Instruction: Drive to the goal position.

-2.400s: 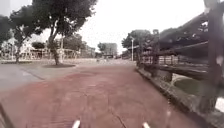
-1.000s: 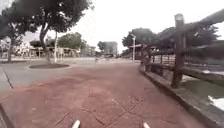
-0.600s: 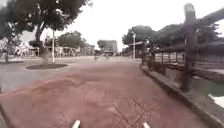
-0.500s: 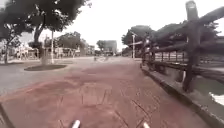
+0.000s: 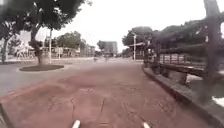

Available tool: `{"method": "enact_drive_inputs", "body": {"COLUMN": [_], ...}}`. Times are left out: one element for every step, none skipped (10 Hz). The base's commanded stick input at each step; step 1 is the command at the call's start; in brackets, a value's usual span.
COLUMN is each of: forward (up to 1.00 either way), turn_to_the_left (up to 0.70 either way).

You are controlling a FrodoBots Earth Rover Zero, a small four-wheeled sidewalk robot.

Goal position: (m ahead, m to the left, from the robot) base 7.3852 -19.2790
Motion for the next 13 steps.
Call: {"method": "enact_drive_inputs", "body": {"forward": [0.70, 0.70, 0.70, 0.70, 0.70, 0.70, 0.70, 0.70, 0.70, 0.70, 0.70, 0.70, 0.70], "turn_to_the_left": [0.00, 0.00, 0.00, 0.00, 0.00, 0.00, 0.00, 0.00, 0.00, -0.03, -0.25, -0.30, -0.05]}}
